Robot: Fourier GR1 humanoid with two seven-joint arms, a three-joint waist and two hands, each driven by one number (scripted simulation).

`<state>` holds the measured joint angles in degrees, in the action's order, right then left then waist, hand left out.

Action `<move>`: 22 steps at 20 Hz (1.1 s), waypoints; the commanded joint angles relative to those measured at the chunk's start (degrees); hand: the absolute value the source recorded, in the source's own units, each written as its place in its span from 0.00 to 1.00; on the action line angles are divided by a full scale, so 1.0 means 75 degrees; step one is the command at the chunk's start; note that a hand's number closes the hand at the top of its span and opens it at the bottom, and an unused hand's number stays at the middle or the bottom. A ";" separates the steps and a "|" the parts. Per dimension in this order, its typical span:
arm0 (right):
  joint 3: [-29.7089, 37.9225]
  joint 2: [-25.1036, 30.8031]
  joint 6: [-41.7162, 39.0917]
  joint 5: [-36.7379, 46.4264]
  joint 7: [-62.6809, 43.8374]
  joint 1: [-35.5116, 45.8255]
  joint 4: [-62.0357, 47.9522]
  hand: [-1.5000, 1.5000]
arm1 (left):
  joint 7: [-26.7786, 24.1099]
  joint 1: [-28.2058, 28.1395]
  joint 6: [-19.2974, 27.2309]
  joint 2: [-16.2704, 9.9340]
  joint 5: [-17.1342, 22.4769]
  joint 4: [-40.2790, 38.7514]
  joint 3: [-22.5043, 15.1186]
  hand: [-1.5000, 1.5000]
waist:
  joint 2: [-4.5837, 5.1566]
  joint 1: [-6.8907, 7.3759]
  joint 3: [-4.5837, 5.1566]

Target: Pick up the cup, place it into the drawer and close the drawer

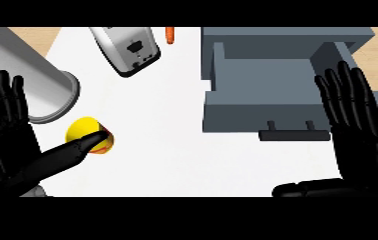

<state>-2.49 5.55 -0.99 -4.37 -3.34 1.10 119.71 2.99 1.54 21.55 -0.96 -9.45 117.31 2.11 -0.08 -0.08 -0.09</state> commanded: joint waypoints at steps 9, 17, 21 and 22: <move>0.0047 -0.0202 -0.0265 -0.0076 0.0228 0.0352 -0.0834 0.00 | -0.0430 0.0810 0.1742 0.0125 0.0114 -0.1400 -0.0238 0.00 | 0.0014 0.0011 0.0012; 0.0234 -0.0123 -0.0236 -0.0302 -0.0713 0.0533 -0.0070 0.00 | -0.0436 0.0799 0.1502 -0.0002 0.0496 -0.1524 0.0102 0.00 | 0.0008 0.0006 0.0013; 0.0213 -0.0147 -0.0445 -0.0059 0.0090 0.0425 -0.0655 0.00 | -0.0445 0.0804 0.2340 0.0122 0.0082 -0.1890 -0.0674 0.00 | 0.0009 0.0001 0.0012; 0.0079 -0.0378 -0.0075 0.0044 -0.0282 0.0808 -0.0677 0.00 | -0.0912 0.0746 0.1960 0.0123 0.0561 -0.2130 -0.0151 0.00 | 0.0011 0.0012 0.0013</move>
<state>-1.51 3.78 -3.07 -5.15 -4.44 4.71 115.59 0.06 8.07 35.67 -0.52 -7.43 104.35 0.37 0.00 -0.04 -0.01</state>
